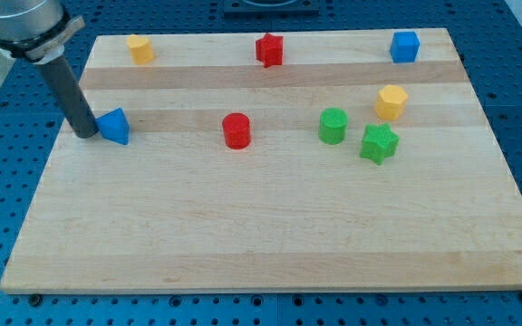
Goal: Move the hexagon to the center right side of the board
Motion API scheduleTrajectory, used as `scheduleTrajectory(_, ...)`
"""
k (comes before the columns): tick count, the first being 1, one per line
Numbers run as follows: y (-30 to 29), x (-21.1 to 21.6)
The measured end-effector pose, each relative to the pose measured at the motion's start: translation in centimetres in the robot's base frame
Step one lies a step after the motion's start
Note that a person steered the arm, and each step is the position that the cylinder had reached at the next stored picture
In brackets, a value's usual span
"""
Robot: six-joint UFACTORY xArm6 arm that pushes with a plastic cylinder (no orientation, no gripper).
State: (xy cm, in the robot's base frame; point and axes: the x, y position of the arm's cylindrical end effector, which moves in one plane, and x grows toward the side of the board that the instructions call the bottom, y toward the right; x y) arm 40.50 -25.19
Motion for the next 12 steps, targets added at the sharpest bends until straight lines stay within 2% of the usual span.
scheduleTrajectory(2,0.2,0.1)
scheduleTrajectory(3,0.0,2.6)
scheduleTrajectory(4,2.0,5.7)
scheduleTrajectory(5,6.9,6.0)
scheduleTrajectory(7,12.4,3.5)
scheduleTrajectory(9,15.1,-2.9)
scheduleTrajectory(12,28.5,-5.8)
